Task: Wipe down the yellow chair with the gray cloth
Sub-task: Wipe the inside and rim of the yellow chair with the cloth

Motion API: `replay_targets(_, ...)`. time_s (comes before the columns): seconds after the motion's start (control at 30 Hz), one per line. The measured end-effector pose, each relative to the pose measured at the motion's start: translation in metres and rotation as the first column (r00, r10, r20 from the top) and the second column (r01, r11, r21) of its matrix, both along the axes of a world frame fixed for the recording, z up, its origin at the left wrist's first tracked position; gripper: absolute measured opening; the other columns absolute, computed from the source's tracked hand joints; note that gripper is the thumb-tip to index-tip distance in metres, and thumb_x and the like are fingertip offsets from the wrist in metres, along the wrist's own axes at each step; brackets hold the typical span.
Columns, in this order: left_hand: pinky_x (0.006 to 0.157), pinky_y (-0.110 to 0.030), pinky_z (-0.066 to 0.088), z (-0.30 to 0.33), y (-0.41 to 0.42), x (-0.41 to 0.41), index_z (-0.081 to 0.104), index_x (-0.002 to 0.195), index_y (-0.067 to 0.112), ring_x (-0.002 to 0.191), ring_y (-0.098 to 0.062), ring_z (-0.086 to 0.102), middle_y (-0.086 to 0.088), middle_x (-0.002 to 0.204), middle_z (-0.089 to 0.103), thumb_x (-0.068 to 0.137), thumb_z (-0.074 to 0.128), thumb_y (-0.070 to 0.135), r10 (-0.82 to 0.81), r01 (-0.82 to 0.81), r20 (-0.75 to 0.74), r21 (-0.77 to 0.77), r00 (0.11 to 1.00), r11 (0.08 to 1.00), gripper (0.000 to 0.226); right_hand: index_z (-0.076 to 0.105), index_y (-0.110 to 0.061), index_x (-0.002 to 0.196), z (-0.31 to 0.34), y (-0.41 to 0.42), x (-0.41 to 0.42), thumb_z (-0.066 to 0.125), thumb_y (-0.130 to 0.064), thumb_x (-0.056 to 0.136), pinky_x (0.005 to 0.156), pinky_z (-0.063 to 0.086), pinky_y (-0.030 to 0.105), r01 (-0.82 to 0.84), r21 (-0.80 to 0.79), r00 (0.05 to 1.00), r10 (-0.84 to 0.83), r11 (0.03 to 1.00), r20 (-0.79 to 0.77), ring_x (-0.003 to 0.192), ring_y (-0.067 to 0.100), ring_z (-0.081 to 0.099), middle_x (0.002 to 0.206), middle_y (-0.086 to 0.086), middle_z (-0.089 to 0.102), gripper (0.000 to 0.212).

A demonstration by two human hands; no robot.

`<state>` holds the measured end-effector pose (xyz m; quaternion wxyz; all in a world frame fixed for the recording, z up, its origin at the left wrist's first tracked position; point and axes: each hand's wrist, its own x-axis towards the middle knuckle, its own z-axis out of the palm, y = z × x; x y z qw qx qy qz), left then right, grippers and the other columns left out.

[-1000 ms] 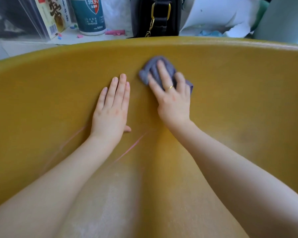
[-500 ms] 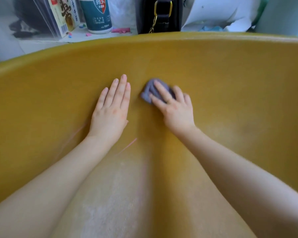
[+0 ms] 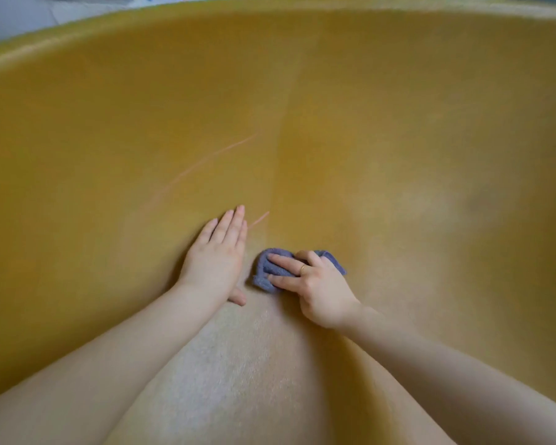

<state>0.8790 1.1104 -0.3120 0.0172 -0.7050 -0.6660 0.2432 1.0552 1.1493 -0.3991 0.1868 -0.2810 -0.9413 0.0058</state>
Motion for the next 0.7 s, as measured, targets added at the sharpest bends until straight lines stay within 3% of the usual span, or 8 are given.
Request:
replay_targets(0.1,0.117,-0.034,-0.003,-0.004,0.002,-0.001,-0.015,0.146,0.000,0.145,-0.024,-0.013,-0.015,0.152,-0.027,0.067,0.064,0.065,0.007,-0.007,-0.005,-0.026,1.000,1.000,0.129,0.072,-0.029,0.101,0.021,0.046,0.007,0.036,-0.017,0.075,0.069,0.046,0.026,0.076,0.198,0.995,-0.087,0.977,0.044,0.094,0.027,0.061,0.122,-0.001,0.063,0.046)
replay_targets(0.2,0.117,-0.034,-0.002,-0.006,0.001,-0.005,-0.016,0.146,0.002,0.144,-0.022,-0.015,-0.013,0.152,-0.028,0.066,0.063,0.066,0.008,-0.007,0.020,-0.022,1.000,1.000,0.129,0.072,-0.024,0.103,0.031,0.078,0.005,0.037,-0.011,0.077,0.077,0.050,0.037,0.241,0.281,0.971,-0.234,0.929,-0.059,0.100,0.035,0.055,0.123,0.001,0.063,0.045)
replay_targets(0.33,0.117,-0.034,-0.002,-0.006,0.001,-0.006,-0.016,0.146,0.001,0.144,-0.023,-0.015,-0.014,0.152,-0.027,0.067,0.063,0.066,-0.012,0.012,0.040,-0.003,0.999,1.000,0.129,0.072,-0.013,0.101,0.009,0.032,-0.018,0.031,-0.007,0.069,0.082,0.049,0.048,0.325,0.078,0.935,-0.308,0.943,-0.174,0.088,0.045,0.059,0.119,0.010,0.065,0.053)
replay_targets(0.5,0.117,-0.034,-0.002,-0.001,-0.003,-0.005,-0.013,0.147,0.002,0.145,-0.023,-0.014,-0.013,0.153,-0.025,0.069,0.064,0.063,-0.005,0.006,0.076,-0.003,0.997,1.000,0.125,0.068,-0.016,0.108,-0.001,-0.081,-0.004,0.041,-0.022,0.071,0.086,0.045,0.044,0.070,-0.274,0.991,-0.098,0.959,-0.090,0.094,0.040,0.054,0.124,0.006,0.061,0.046)
replay_targets(0.6,0.117,-0.033,-0.002,0.000,-0.004,-0.006,-0.013,0.147,0.005,0.144,-0.023,-0.014,-0.011,0.154,-0.025,0.070,0.063,0.064,-0.009,0.011,0.094,-0.015,0.996,1.000,0.124,0.066,-0.023,0.108,-0.005,-0.095,0.005,0.045,-0.040,0.089,0.079,0.051,0.042,0.004,-0.273,0.995,-0.031,0.962,-0.094,0.097,0.033,0.054,0.126,0.000,0.060,0.033)
replay_targets(0.7,0.117,-0.032,-0.003,-0.001,-0.008,-0.011,-0.010,0.148,0.007,0.145,-0.021,-0.012,-0.009,0.155,-0.023,0.073,0.059,0.064,-0.031,0.032,0.098,-0.016,0.995,0.999,0.117,0.070,-0.026,0.098,-0.014,-0.058,-0.004,0.039,-0.040,0.096,0.067,0.051,0.034,0.039,-0.135,0.992,-0.055,0.990,-0.110,0.088,0.028,0.051,0.120,0.001,0.063,0.034)
